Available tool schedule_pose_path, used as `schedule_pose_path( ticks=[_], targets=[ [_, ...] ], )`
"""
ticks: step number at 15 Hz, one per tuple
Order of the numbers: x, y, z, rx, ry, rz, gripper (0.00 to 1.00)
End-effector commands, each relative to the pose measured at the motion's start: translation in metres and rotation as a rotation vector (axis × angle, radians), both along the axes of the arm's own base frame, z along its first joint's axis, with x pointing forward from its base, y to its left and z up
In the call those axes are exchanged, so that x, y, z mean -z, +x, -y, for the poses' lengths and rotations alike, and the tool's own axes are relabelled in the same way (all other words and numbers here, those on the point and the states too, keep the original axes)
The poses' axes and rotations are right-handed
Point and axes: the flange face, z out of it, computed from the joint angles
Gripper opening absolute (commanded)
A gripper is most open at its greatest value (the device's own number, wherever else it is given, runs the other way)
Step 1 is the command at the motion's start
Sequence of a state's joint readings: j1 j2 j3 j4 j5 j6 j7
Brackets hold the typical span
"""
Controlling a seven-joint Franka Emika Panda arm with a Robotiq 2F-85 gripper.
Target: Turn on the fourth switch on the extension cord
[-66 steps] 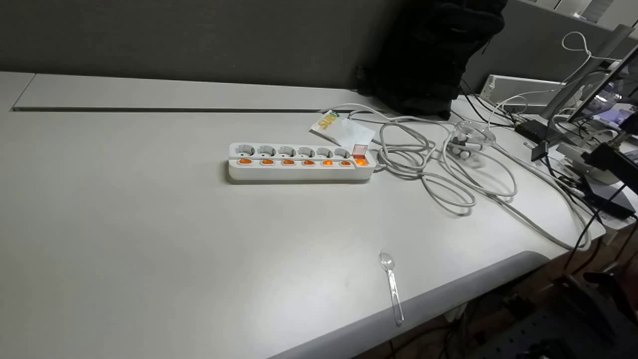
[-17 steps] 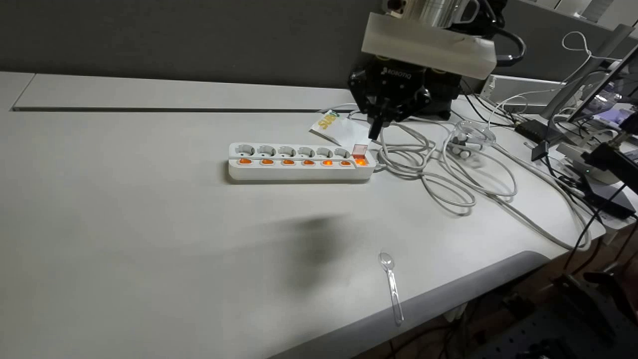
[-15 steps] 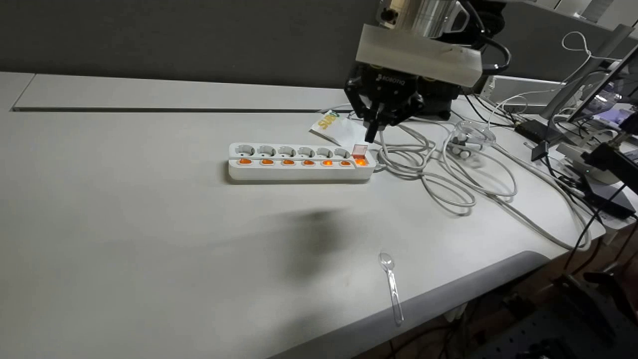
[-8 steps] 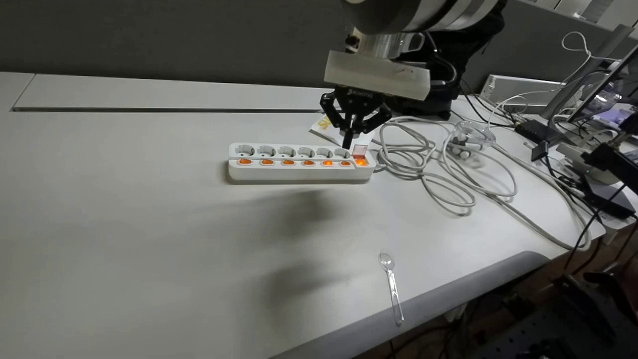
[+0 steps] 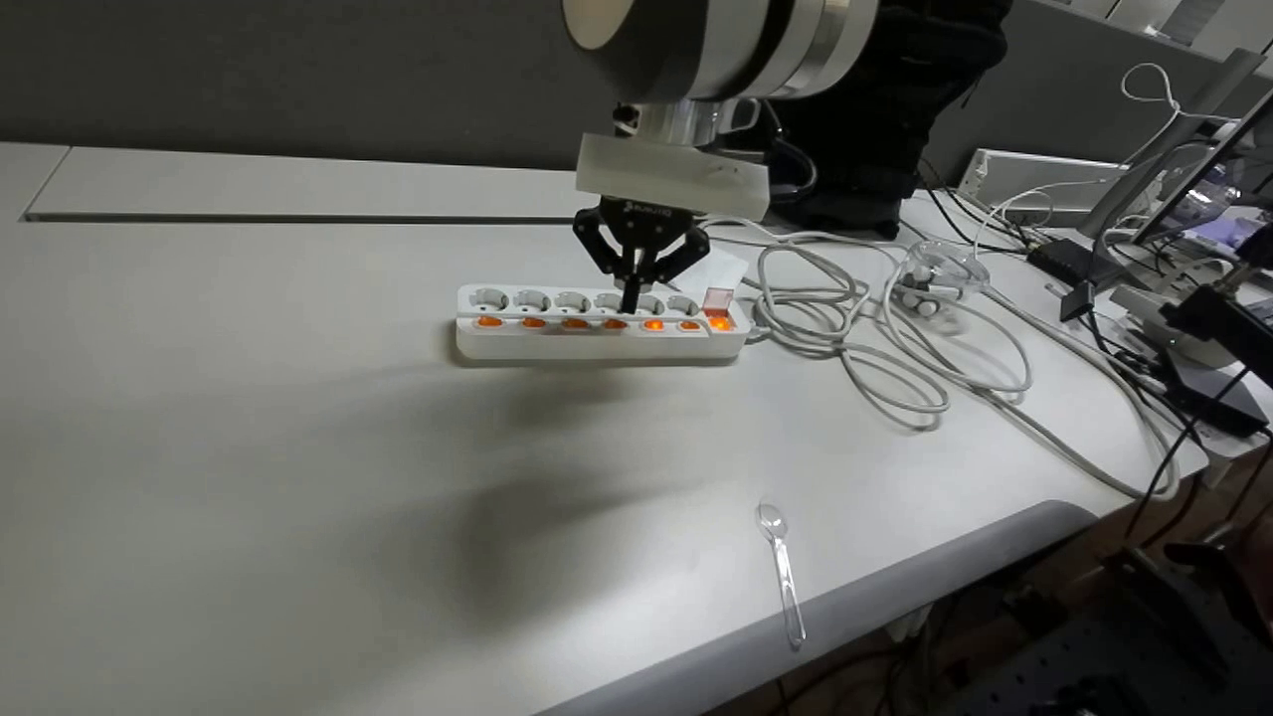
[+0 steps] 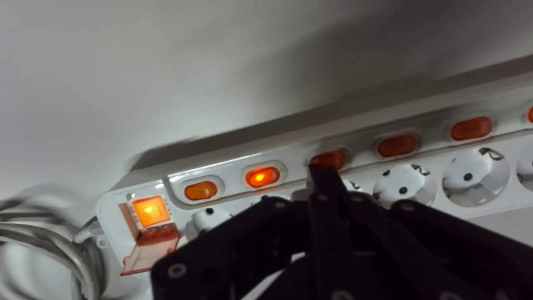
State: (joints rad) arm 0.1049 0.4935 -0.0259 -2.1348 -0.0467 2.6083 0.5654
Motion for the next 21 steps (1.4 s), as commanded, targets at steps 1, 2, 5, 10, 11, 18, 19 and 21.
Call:
schedule_pose_path(
  ticks=[1,2,5,10,11,18,19,21],
  targets=[
    [0.008,0.015,-0.015,-0.025,0.007,-0.017,0.00],
    [0.010,0.016,-0.019,-0.032,0.007,-0.018,0.00],
    [0.015,0.016,-0.027,-0.036,0.009,-0.028,0.00],
    [0.012,0.009,-0.029,-0.019,0.021,-0.025,0.00],
    [0.008,0.008,-0.028,-0.018,0.020,-0.019,0.00],
    [0.005,0.010,-0.026,-0.026,0.005,0.000,0.00],
    [0.004,0.009,-0.026,-0.025,0.005,0.002,0.00],
    [0.001,0.006,-0.027,-0.022,0.007,0.005,0.00]
  ],
)
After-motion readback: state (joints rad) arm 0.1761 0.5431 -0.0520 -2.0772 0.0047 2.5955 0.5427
